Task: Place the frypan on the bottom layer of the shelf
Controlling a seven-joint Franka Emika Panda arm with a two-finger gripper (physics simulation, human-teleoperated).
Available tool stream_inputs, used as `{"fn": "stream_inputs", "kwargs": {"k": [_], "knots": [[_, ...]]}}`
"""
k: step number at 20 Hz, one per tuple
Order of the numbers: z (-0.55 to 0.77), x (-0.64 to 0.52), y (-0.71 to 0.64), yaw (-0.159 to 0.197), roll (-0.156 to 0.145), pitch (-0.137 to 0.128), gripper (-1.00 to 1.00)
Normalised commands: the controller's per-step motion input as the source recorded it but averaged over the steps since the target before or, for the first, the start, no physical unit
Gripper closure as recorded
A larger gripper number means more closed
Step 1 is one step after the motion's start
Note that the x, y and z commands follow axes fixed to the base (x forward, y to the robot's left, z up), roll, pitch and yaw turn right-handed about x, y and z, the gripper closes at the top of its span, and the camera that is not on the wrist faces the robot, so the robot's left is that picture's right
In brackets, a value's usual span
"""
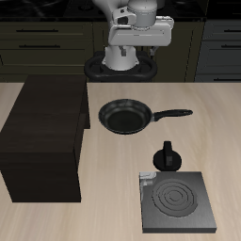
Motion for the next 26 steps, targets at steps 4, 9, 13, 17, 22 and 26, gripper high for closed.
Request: {"fn": "stream_inputs", "kwargs": {"k": [4, 9, 13, 17, 22, 26], "knots": [[-0.08, -0.06, 0.35, 0.009, 0.025, -0.005, -1.0], [-0.2, -0.09, 0.41, 0.047, -0.013, -0.072, -1.0], [-0.26, 0.05, 0.19, -0.024, -0.001, 0.015, -1.0], [-0.32, 0.06, 0.03, -0.017, -0.029, 0.0, -1.0], [-0.2, 0.08, -0.02, 0.006, -0.02, -0.012, -1.0], [-0.16, 0.08, -0.08, -0.014, -0.016, 0.006, -1.0]]}}
